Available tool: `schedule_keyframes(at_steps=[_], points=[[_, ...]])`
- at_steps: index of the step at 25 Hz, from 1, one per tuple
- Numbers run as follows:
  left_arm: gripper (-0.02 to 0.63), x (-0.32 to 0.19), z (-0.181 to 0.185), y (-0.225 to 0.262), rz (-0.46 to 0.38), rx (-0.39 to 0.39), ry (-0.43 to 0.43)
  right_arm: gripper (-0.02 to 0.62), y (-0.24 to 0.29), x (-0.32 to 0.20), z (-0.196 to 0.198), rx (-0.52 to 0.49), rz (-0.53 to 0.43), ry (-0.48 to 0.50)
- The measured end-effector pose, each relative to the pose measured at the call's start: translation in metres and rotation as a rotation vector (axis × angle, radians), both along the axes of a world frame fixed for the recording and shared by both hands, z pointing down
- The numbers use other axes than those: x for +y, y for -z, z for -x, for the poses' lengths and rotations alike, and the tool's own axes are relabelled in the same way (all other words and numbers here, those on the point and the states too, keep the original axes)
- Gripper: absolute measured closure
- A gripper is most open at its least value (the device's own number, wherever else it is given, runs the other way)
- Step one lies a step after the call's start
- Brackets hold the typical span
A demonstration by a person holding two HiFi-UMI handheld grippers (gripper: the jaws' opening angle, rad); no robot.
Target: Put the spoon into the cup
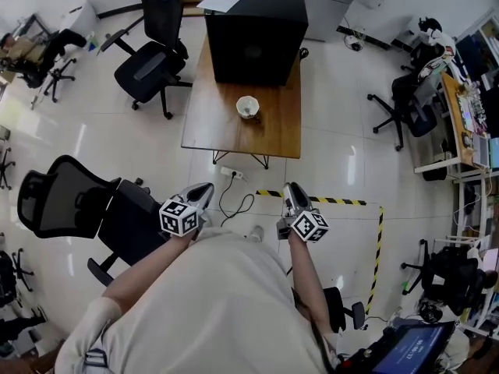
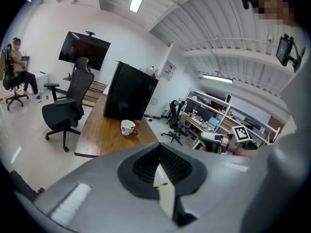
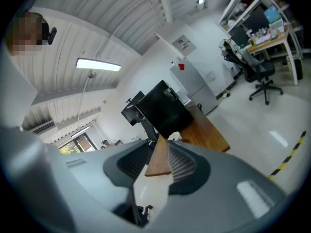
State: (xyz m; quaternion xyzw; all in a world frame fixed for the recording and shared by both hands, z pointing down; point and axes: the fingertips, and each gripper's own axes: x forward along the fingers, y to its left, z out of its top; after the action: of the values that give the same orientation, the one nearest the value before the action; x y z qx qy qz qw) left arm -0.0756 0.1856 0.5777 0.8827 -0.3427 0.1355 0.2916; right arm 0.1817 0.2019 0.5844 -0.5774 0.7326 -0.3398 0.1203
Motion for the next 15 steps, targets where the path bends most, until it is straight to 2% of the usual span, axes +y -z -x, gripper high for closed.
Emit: schedule_keyframes(at_steps=[8, 15], points=[[0.603, 0.017, -0.036, 0.008, -0.030, -0.034, -0.038, 0.477, -0.011, 0.025, -0.037, -0.051, -0.001, -0.056], [0.603, 0.026, -0.051, 0.001, -0.020, -0.041, -0.032, 0.497, -0.015, 0.040, -0.051, 0.028, 0.008, -0.028]])
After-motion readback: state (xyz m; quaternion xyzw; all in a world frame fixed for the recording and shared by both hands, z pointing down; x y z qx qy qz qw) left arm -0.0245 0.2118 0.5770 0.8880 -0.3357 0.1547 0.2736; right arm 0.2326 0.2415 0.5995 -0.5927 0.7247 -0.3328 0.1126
